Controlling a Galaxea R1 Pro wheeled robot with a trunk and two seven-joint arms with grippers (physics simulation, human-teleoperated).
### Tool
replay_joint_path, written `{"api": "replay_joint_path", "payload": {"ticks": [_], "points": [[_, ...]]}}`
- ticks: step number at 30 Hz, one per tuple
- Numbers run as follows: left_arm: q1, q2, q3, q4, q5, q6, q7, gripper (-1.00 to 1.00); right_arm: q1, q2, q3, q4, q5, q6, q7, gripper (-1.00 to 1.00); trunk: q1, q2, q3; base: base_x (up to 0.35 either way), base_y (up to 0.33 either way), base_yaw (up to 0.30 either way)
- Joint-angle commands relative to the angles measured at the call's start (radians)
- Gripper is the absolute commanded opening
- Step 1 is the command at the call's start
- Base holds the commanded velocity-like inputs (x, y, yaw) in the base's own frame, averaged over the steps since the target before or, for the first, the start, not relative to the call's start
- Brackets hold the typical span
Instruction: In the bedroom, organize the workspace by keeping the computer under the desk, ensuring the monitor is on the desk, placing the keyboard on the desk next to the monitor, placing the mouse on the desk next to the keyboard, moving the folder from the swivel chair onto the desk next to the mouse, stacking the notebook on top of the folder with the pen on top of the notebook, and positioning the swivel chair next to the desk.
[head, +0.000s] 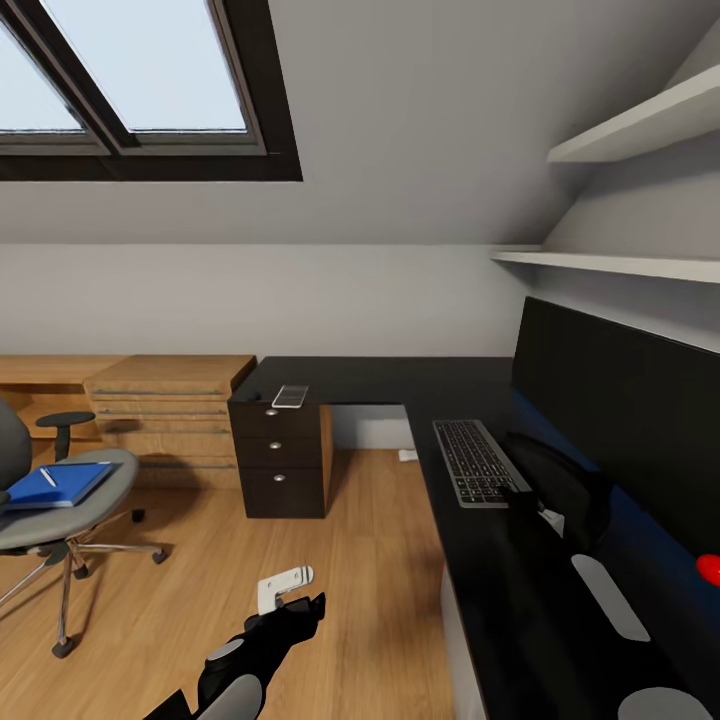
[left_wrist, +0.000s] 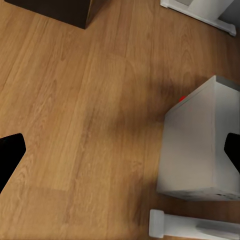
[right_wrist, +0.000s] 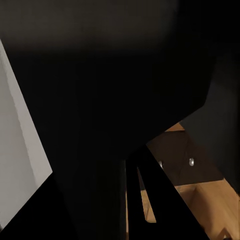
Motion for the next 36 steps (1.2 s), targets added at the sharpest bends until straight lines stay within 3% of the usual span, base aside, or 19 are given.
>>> {"api": "replay_joint_path", "payload": {"ticks": [1,13,36], "points": [[-0.001,0.001,-0.002,-0.001,0.003,0.003,0.006,1.00,-0.001,0.000,-0.002,-0.001,-0.009,0.005,-0.003,-1.00,0.004,-0.008,-0.004,0.000,0.000,0.000],[-0.001,0.001,-0.002,0.000,0.003,0.003,0.006,1.00,-0.001,0.000,-0.002,-0.001,-0.008,0.005,-0.004,-1.00,0.050,-0.092,-0.042,0.000,0.000,0.000],[-0.001,0.001,-0.003,0.003,0.002,0.003,0.005,1.00,-0.001,0.000,-0.002,-0.001,-0.006,0.003,-0.005,-1.00,0.050,-0.092,-0.042,0.005,-0.036,0.000]]}}
